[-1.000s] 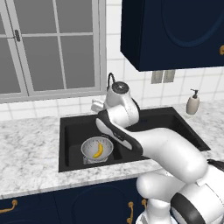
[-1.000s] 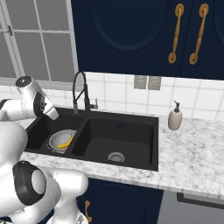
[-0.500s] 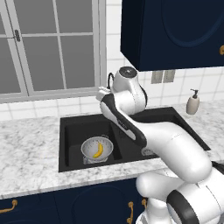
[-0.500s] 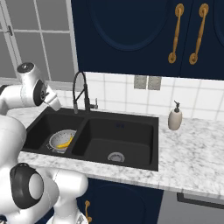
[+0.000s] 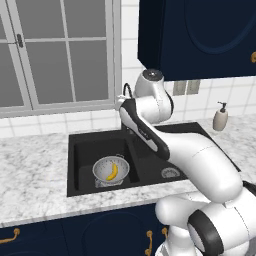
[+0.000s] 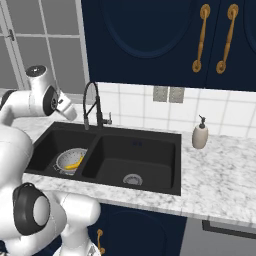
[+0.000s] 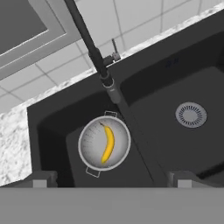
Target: Put the colander in the sink, put the banana in the colander, and turn on the sink faucet and pour water over the colander.
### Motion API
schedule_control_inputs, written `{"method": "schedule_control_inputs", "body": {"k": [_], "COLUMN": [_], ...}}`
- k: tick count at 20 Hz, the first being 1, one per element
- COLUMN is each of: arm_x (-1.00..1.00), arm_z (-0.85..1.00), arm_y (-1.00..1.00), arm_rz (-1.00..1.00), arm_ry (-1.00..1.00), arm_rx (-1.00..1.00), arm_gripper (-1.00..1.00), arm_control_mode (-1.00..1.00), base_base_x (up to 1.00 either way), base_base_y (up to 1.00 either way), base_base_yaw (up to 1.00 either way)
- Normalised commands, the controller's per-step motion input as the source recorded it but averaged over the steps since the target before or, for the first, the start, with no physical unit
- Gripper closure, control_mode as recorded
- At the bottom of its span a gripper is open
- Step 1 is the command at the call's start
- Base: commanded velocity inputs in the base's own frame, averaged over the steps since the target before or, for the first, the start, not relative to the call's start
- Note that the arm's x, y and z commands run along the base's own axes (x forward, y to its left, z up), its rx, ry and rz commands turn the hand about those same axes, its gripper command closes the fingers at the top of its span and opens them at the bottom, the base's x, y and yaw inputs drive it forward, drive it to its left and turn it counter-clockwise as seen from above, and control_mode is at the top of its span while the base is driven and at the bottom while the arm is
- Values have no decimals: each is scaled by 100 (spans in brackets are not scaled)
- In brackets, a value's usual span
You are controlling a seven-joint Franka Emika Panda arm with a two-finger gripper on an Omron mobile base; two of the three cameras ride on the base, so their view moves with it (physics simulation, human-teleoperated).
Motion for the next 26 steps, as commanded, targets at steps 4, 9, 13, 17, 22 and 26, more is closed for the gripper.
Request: {"method": "schedule_control_inputs", "body": {"k": [4,9,13,17,22,26], "arm_x": [18,29,40,54,35,32], "arm_z": [0,5,8,3,5,0], "arm_y": [-2,0,0,-7,-27,-22], "arm_rz": [10,1,0,0,0,0], "arm_ry": [-3,-1,-3,0,5,5], "arm_rx": [-6,-5,-2,0,-1,-4], "arm_gripper": [-100,-100,-100,-100,-100,-100], "arm_control_mode": [-100,-100,-100,-100,-100,-100], "base_base_x": [0,0,0,0,0,0], "base_base_y": [0,0,0,0,0,0], "base_base_yaw": [0,0,0,0,0,0]}}
